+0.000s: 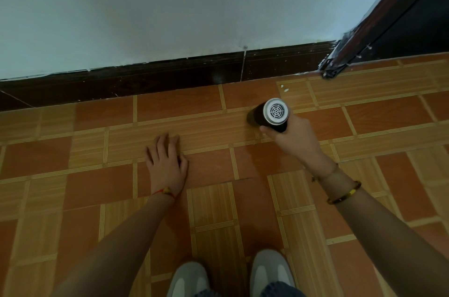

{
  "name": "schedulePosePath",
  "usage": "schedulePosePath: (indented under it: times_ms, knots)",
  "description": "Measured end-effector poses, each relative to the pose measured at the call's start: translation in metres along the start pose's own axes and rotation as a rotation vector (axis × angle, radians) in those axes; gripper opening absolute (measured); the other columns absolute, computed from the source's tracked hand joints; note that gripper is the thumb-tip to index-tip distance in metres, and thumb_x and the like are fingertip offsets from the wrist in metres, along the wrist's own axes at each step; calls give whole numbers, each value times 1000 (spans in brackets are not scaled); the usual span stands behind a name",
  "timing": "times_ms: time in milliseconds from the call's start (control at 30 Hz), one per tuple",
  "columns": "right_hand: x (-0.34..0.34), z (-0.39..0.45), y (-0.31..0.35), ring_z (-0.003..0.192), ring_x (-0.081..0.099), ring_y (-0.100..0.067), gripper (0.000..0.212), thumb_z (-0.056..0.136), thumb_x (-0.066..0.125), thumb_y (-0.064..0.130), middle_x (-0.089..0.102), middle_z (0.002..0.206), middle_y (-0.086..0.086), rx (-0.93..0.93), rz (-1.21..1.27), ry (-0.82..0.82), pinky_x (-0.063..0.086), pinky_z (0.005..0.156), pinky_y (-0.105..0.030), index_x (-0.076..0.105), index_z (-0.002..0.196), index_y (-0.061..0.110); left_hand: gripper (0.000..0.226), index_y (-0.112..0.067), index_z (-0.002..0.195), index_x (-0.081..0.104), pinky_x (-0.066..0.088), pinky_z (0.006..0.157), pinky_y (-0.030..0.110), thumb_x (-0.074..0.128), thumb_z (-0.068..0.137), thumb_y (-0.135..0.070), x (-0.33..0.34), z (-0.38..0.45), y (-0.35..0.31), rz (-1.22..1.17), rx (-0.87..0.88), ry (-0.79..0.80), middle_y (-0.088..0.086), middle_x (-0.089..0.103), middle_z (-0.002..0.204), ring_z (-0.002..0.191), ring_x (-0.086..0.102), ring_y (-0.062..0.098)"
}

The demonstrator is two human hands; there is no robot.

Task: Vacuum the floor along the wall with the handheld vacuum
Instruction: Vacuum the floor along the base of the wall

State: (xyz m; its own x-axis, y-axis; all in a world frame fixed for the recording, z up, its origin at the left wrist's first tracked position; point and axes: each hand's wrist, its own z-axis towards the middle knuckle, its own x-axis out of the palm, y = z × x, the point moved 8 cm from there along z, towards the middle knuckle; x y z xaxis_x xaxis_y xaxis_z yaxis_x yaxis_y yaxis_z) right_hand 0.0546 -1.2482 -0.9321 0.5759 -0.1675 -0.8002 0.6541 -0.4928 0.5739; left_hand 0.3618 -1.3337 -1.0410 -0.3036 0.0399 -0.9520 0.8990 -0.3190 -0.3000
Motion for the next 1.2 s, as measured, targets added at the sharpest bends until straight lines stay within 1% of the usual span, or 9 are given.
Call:
schedulePosePath:
  times_ms: [233, 367, 433, 533, 667, 733, 867, 1033, 1200]
  knots:
    - [24, -32, 16, 106, 62, -16, 66, 78, 72, 52, 68, 113, 5, -98, 6, 161, 52, 86, -34, 49, 134, 27, 53, -11, 136, 48, 12, 119, 61, 35, 91, -36, -4, 1, -9, -57, -23, -1, 16, 42, 147, 142, 27, 35]
    - [36, -48, 21, 106, 61, -13, 69, 79, 71, 52, 67, 116, 5, -132, 5, 263, 46, 83, -23, 46, 137, 28, 52, -10, 137, 47, 17, 118, 63, 34, 94, -37, 3, 4, -38, -76, 89, 25, 16, 43, 146, 141, 29, 35]
    - [38, -53, 19, 107, 61, -13, 68, 79, 71, 52, 67, 117, 6, -136, 10, 274, 47, 84, -23, 46, 137, 28, 54, -11, 139, 46, 16, 119, 62, 31, 95, -38, 9, 8, -53, -73, 150, 62, 16, 42, 147, 142, 29, 34]
    - [26, -53, 5, 105, 62, -14, 67, 79, 70, 54, 68, 114, 6, -80, -5, 200, 51, 83, -28, 47, 137, 28, 53, -13, 140, 46, 16, 119, 61, 31, 95, -38, 15, 13, -73, -72, 210, 93, 16, 42, 148, 142, 30, 35]
    - [-7, -51, -25, 96, 64, -21, 66, 79, 69, 55, 69, 105, 2, 48, -38, -3, 54, 75, -37, 47, 134, 27, 51, -12, 140, 46, 16, 119, 61, 34, 95, -34, 23, 13, -88, -67, 253, 100, 15, 43, 146, 141, 32, 34]
    - [-16, -51, -36, 94, 65, -20, 66, 78, 70, 53, 69, 103, 2, 99, -1, -58, 54, 72, -36, 48, 134, 26, 50, -12, 140, 46, 16, 119, 61, 37, 96, -32, 25, 11, -90, -67, 260, 88, 14, 43, 146, 140, 34, 34]
    - [-12, -52, -42, 93, 65, -19, 69, 76, 71, 55, 70, 102, 3, 110, 8, -43, 55, 74, -37, 48, 135, 27, 49, -13, 140, 46, 14, 119, 60, 39, 95, -30, 25, 11, -89, -92, 254, 75, 12, 41, 147, 142, 32, 33]
    - [-15, -41, -39, 94, 65, -23, 68, 78, 71, 52, 70, 103, -1, 164, 8, -118, 55, 75, -39, 49, 133, 20, 49, -14, 141, 46, 13, 120, 59, 41, 94, -29, 24, 11, -88, -110, 260, 68, 11, 42, 147, 143, 31, 31]
    - [-14, -26, -25, 97, 66, -25, 65, 77, 70, 53, 70, 106, 0, 100, -29, -90, 55, 77, -42, 48, 132, 25, 48, -15, 141, 46, 14, 119, 59, 44, 94, -28, 25, 12, -86, -117, 266, 53, 10, 43, 147, 142, 33, 32]
